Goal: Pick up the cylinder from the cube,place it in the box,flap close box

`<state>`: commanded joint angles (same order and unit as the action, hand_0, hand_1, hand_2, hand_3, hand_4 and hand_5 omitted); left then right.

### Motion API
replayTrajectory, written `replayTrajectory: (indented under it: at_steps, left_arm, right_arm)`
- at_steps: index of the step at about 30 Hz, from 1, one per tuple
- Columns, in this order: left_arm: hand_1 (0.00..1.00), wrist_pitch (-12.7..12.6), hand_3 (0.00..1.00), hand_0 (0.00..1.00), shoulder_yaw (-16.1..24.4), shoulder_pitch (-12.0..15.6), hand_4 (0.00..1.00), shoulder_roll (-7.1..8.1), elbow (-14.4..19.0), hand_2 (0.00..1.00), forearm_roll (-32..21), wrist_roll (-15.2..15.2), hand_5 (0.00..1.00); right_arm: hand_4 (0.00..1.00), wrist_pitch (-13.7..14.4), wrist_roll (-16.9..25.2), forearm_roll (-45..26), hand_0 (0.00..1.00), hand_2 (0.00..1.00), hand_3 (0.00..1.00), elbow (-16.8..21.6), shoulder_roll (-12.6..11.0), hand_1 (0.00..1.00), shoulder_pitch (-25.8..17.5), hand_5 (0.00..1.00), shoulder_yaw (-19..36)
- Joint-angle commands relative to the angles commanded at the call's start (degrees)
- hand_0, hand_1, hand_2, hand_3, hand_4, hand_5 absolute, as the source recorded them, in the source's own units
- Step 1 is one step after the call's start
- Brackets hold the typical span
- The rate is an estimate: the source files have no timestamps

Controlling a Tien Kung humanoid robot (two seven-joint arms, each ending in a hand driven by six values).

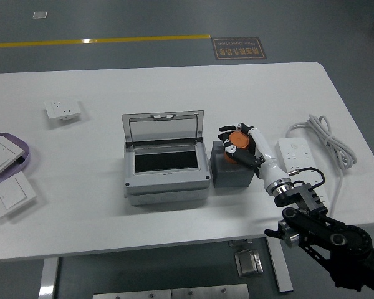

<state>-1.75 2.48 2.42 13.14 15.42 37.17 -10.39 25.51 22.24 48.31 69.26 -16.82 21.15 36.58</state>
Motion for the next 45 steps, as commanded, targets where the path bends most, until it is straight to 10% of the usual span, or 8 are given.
replayTrajectory:
  at_steps: [30,31,36,37,45]
  left_arm:
    - [0.624,-0.78,0.646,0.634,0.22,0.26,0.713,0.0,-0.07,0.565,-0.15,0.95,0.303]
    - [0.622,-0.79,0.647,0.634,0.19,0.27,0.714,-0.01,-0.08,0.563,-0.18,0.96,0.304]
    - [0.622,-0.83,0.647,0.634,-0.01,0.36,0.714,-0.06,-0.15,0.563,-0.36,0.96,0.304]
    - [0.621,-0.83,0.647,0.634,-0.09,0.39,0.713,-0.07,-0.18,0.563,-0.44,0.95,0.303]
    - [0.622,-0.87,0.646,0.634,-0.74,0.39,0.713,0.11,-0.36,0.562,-1.05,0.93,0.304]
  right_arm:
    - [0.002,6.52,-0.44,2.8,0.46,0.408,0.352,7.64,0.56,0.414,1.69,0.002,4.05]
    - [0.002,6.61,-1.06,3.47,0.32,0.357,0.325,8.83,0.47,0.318,1.76,0.002,4.14]
    - [0.002,6.28,-4.62,6.63,0.32,0.357,0.325,13.56,0.15,0.318,2.47,0.002,3.52]
    - [0.002,6.12,-5.64,7.42,0.158,0.313,0.289,14.58,0.16,0.214,2.83,0.002,3.12]
    - [0.002,5.35,-12.88,14.59,0.061,0.293,0.261,16.71,2.04,0.165,8.39,0.002,-2.37]
